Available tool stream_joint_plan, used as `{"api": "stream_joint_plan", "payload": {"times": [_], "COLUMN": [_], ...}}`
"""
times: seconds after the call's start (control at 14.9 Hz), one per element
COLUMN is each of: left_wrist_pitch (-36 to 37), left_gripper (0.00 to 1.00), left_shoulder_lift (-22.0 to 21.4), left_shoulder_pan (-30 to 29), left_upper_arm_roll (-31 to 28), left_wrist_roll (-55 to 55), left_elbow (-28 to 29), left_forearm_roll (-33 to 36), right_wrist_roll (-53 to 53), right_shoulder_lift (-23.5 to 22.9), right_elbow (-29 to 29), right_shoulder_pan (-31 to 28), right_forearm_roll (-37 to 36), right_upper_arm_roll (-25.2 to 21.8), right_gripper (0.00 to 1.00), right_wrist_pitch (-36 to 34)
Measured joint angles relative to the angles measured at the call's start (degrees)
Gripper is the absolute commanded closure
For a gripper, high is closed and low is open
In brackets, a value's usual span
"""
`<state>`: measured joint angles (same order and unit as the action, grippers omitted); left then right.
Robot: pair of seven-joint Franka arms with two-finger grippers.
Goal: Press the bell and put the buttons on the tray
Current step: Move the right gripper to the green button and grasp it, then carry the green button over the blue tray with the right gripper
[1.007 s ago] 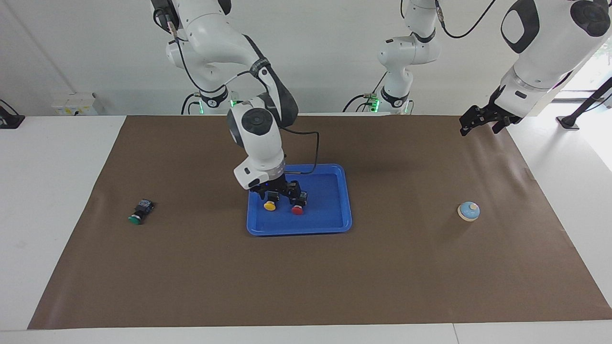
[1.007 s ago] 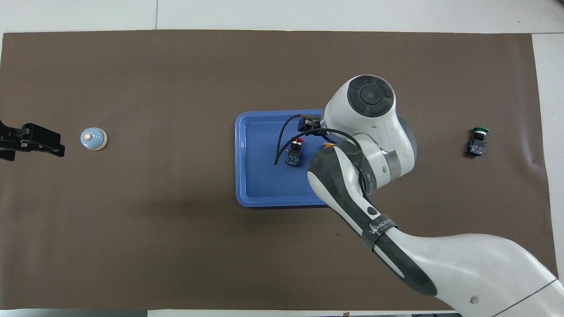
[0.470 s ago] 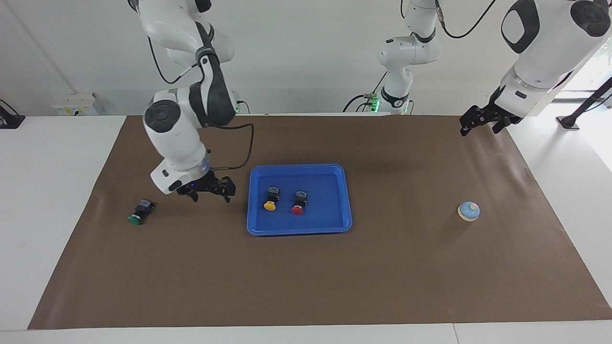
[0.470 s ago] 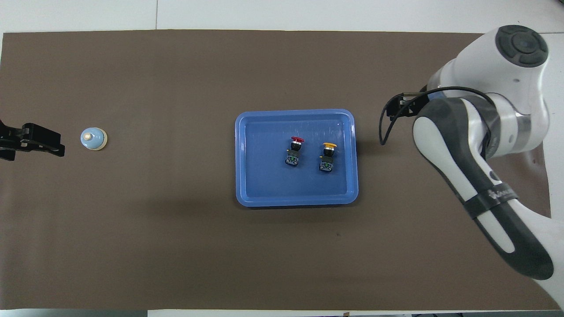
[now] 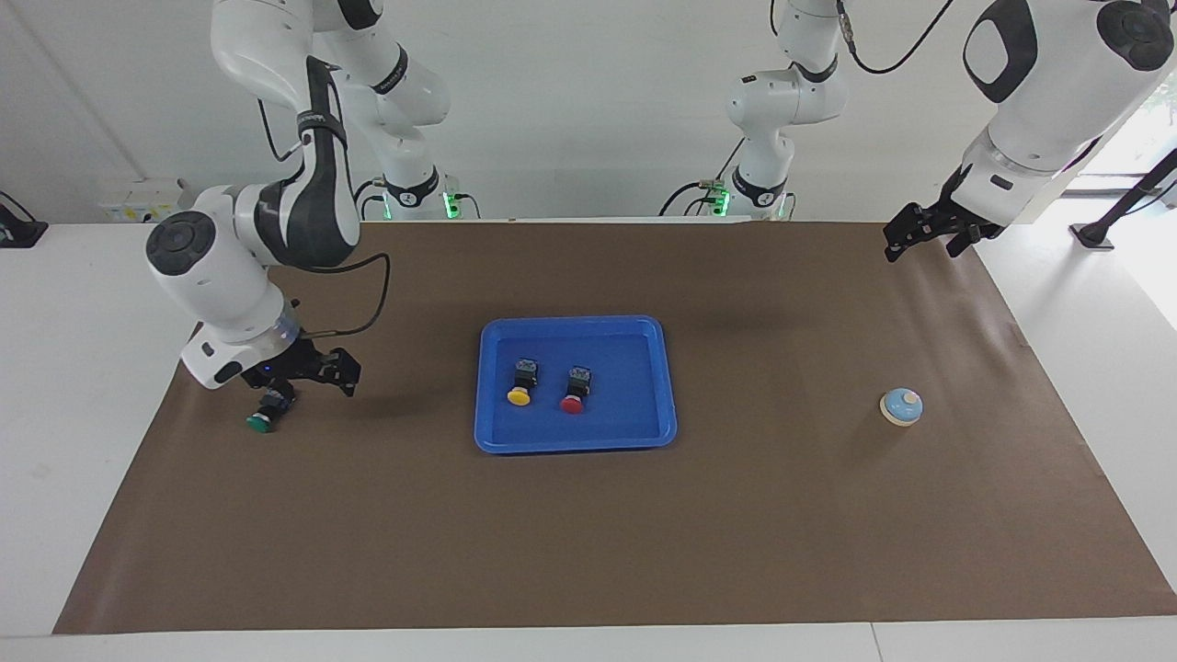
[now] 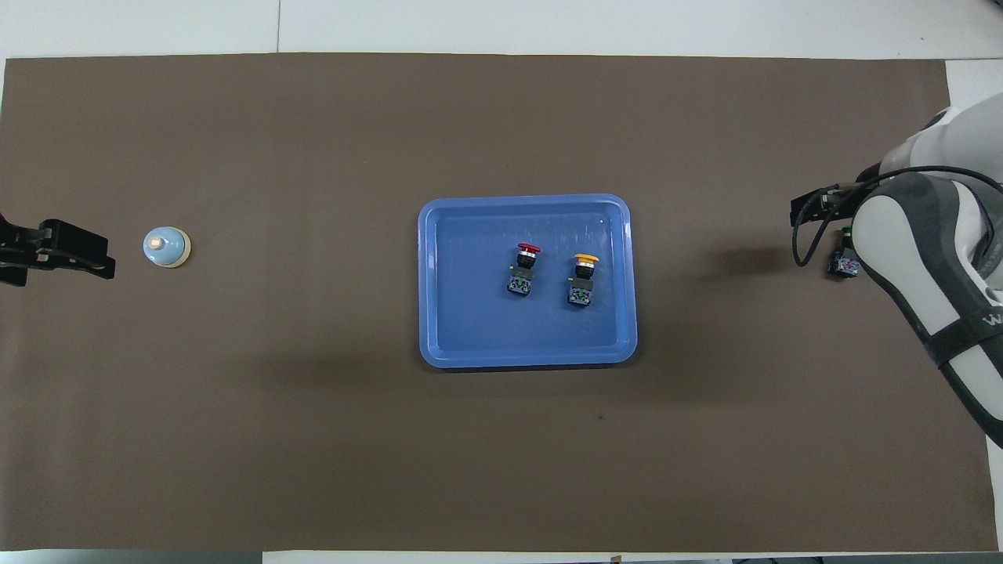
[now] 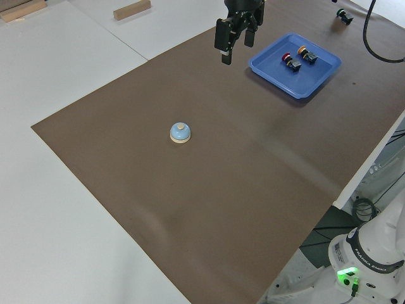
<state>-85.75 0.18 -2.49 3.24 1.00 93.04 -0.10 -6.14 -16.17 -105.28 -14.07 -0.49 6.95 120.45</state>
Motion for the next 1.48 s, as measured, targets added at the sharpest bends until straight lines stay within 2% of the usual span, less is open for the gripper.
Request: {"api": "stream_joint_plan", "payload": {"times": [0.27, 0.47, 0.94, 1.28, 1.48], "left_wrist_pitch": [0.0, 0.0, 0.0, 0.0, 0.0], "left_gripper": [0.0, 0.0, 0.0, 0.0, 0.0], "left_shoulder_lift": [0.0, 0.0, 0.0, 0.0, 0.0], "left_shoulder_pan": [0.0, 0.0, 0.0, 0.0, 0.0], "left_upper_arm_roll": [0.0, 0.0, 0.0, 0.0, 0.0], "left_wrist_roll": [0.0, 0.0, 0.0, 0.0, 0.0], "left_elbow": [0.0, 0.0, 0.0, 0.0, 0.0], "left_forearm_roll": [0.0, 0.0, 0.0, 0.0, 0.0], "right_wrist_roll": [-2.77, -3.54, -3.55, -3.87, 0.69], "right_shoulder_lift": [1.68, 2.14, 2.85, 2.2, 1.04], "right_elbow": [-8.44, -12.5, -13.54, -15.33, -15.37], "right_shoulder_pan": [-4.34, -5.83, -6.32, -8.16, -7.36], "right_forearm_roll": [-0.8, -0.98, -1.14, -1.7, -1.7], "right_upper_arm_roll": [0.01, 0.0, 0.05, 0.02, 0.53], "right_gripper": [0.0, 0.0, 0.0, 0.0, 0.0], "right_wrist_pitch": [9.55, 14.27, 15.94, 20.55, 21.28]}}
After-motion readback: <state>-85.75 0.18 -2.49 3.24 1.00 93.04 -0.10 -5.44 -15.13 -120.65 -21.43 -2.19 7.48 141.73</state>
